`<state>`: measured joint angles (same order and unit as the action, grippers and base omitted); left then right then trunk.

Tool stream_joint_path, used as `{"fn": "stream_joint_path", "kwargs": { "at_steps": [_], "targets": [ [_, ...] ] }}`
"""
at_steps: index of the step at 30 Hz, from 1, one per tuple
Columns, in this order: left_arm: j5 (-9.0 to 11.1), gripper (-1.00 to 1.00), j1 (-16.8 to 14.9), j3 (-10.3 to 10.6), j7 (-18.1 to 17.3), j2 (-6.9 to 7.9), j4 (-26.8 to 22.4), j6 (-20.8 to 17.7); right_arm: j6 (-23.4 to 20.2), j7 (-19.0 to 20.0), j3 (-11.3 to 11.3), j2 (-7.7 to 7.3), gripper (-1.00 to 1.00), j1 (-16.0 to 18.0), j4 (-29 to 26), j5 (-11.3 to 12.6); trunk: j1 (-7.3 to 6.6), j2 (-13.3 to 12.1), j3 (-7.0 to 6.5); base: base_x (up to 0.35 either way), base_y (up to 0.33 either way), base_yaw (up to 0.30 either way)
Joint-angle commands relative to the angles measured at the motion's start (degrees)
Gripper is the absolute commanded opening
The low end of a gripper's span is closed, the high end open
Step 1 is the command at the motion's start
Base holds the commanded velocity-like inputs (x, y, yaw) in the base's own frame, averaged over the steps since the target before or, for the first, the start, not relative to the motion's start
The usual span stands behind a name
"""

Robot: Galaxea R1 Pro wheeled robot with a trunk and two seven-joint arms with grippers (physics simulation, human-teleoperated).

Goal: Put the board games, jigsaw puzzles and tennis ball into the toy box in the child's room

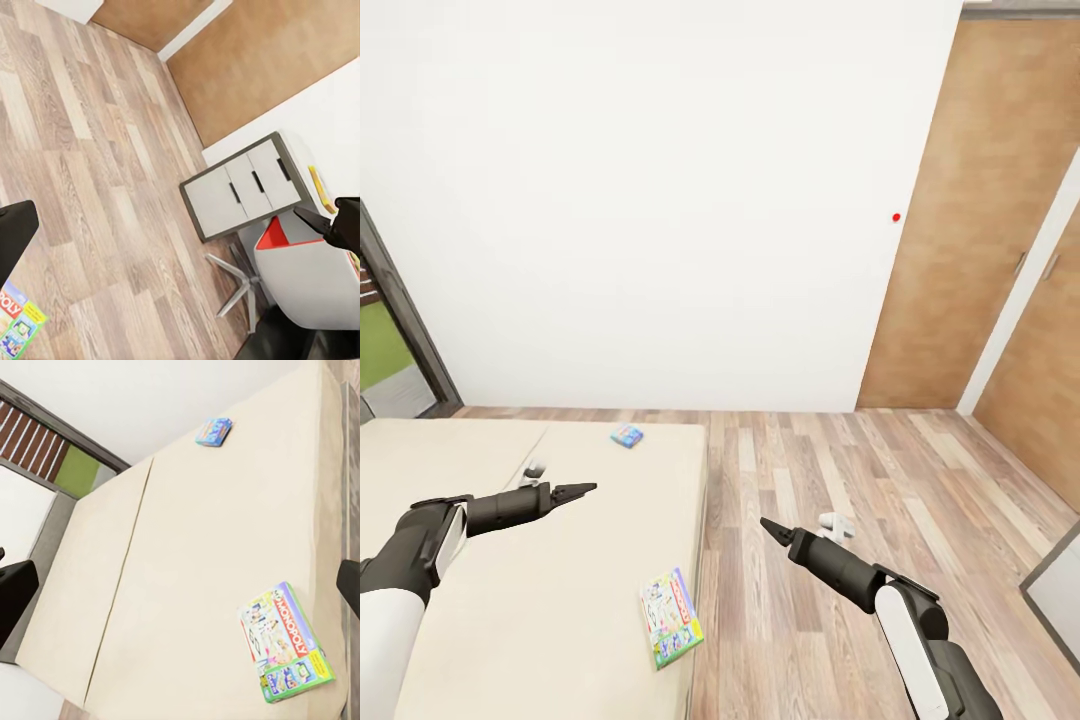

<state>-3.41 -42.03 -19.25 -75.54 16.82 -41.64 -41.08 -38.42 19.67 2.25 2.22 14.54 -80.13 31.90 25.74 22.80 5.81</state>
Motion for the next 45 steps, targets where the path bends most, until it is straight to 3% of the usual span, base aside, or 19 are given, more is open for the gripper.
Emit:
{"fn": "stream_joint_path", "kwargs": {
  "at_steps": [1, 45],
  "targets": [
    [-0.37, 1.00, -0.07, -0.18, -0.40, -0.03, -0.02, -0.59, -0.43, 0.21, 0.19, 0.06, 1.00, 0.05, -0.03, 0.09, 0.04, 0.12, 0.03, 0.000, 0.000, 0.000],
    [-0.45, 1.00, -0.07, -0.12, -0.31, -0.79, -0.02, -0.58, -0.25, 0.23, 0.12, 0.04, 1.00, 0.05, -0.02, 0.09, 0.04, 0.12, -4.00, 0.000, 0.000, 0.000]
  ]
}}
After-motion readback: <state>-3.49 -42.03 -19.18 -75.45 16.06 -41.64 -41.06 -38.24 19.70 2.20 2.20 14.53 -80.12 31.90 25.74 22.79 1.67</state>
